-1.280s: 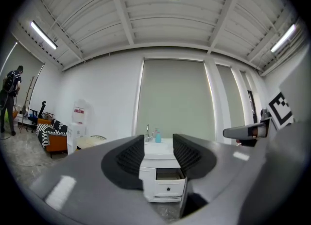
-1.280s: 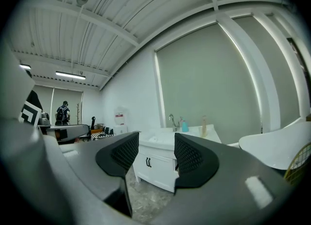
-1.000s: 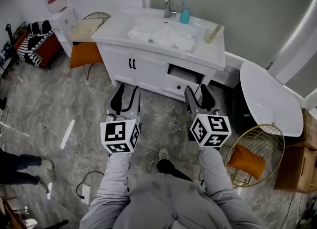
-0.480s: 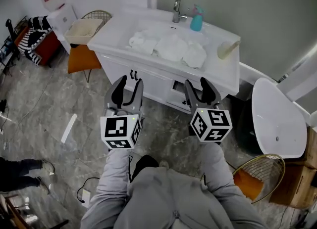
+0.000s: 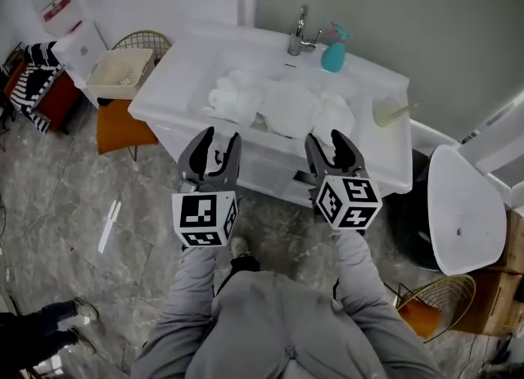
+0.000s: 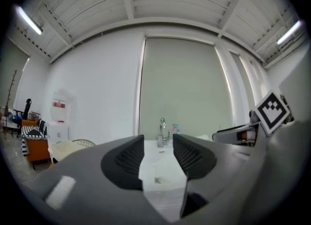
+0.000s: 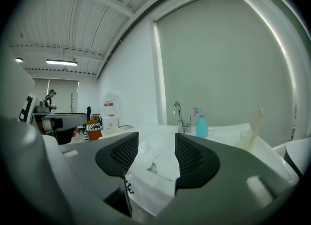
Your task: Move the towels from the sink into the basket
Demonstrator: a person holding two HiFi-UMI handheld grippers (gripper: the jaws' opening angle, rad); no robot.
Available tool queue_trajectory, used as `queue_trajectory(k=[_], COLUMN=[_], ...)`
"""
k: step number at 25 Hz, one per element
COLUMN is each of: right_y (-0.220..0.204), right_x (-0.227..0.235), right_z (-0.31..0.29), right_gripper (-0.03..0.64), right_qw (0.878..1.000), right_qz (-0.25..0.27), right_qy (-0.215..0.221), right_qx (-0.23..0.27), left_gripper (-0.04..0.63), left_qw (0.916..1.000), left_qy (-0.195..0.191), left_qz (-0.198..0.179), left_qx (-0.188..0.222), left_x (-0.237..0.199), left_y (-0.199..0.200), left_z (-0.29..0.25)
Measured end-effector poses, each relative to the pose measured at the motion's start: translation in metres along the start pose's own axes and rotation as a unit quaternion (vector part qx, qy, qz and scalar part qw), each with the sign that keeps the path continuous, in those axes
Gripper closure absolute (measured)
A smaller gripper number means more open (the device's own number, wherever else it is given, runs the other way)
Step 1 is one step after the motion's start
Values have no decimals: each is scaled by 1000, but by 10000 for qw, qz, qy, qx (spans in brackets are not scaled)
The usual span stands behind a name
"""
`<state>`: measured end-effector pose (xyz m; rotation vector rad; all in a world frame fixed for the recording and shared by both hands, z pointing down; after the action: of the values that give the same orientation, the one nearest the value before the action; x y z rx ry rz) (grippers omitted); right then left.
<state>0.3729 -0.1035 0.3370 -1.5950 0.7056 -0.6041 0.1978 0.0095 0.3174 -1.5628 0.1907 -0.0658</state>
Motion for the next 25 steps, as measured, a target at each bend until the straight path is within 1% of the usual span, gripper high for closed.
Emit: queue_trajectory(k=[3,5,10,13,16,19,23,25], right_y=[-5,-13,-45,-67,-89,-109,-135,-151], right_x=[1,2,12,22,30,37,48,55], right_z=[-45,-72,-124,-152,-178,-205,-241,-257], right_gripper=[400,399,373,329,304,288,234,218], right_qw=[9997,9991,9929,9849,9754,9652,9507,9420], right_qz=[-11,-41,48,275,558,814,1112,1235], right_qy=[-120,-96,2,85,154,195,261,278], right_qx=[-194,-410,-1186,-1706,-2125,-2478,-2884,-3107], left_gripper=[360,360,360,360,360,360,360,360], left_qw=[9997,9993,9982,9977,9974,9974,9974,9974], left_qy=[-206,-323,-526,-574,-575,-511,-401,-331], left_qz=[-65,-30,59,131,147,151,201,219], left_qx=[-100,-170,-283,-330,-407,-491,-572,-606], left_x=[-27,-42,-64,-73,-80,-88,-99,-103], left_y=[-3,-7,-17,-22,-30,-35,-40,-42], left_z=[-39,-61,-99,-119,-134,-148,-171,-182])
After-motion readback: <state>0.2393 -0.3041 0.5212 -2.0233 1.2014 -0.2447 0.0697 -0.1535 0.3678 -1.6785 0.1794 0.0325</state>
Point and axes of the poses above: the fingertips, and each gripper's own axes: z backward along the fingers, x to its right, y out of its top, the point moved 1 cm from there along z, backward along the fingers, and after that the axes turned 6 degrees about z, right-handed, at the moved point
